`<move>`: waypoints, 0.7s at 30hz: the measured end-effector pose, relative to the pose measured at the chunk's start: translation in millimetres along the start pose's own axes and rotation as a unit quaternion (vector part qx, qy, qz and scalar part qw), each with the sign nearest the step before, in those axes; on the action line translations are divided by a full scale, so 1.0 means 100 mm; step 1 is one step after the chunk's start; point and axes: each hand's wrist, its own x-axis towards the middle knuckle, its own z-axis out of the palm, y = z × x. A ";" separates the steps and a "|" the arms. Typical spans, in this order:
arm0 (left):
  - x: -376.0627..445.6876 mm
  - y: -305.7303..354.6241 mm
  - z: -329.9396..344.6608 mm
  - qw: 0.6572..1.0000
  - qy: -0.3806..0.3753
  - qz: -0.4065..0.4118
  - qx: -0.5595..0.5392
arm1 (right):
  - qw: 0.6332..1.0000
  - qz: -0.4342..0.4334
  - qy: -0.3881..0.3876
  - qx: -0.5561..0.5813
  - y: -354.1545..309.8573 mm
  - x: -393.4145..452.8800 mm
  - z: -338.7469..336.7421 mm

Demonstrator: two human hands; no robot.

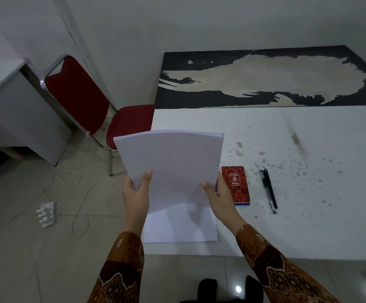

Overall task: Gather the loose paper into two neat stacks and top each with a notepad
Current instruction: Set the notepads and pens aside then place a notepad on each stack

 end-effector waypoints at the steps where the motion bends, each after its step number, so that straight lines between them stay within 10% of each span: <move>1: -0.01 -0.04 -0.01 1.000 -0.004 -0.006 0.003 | 1.000 0.006 -0.002 0.000 0.02 0.00 0.00; 21: -0.09 -0.16 0.43 0.995 -0.067 -0.009 0.068 | 0.992 0.008 0.103 -0.075 0.08 -0.12 -0.31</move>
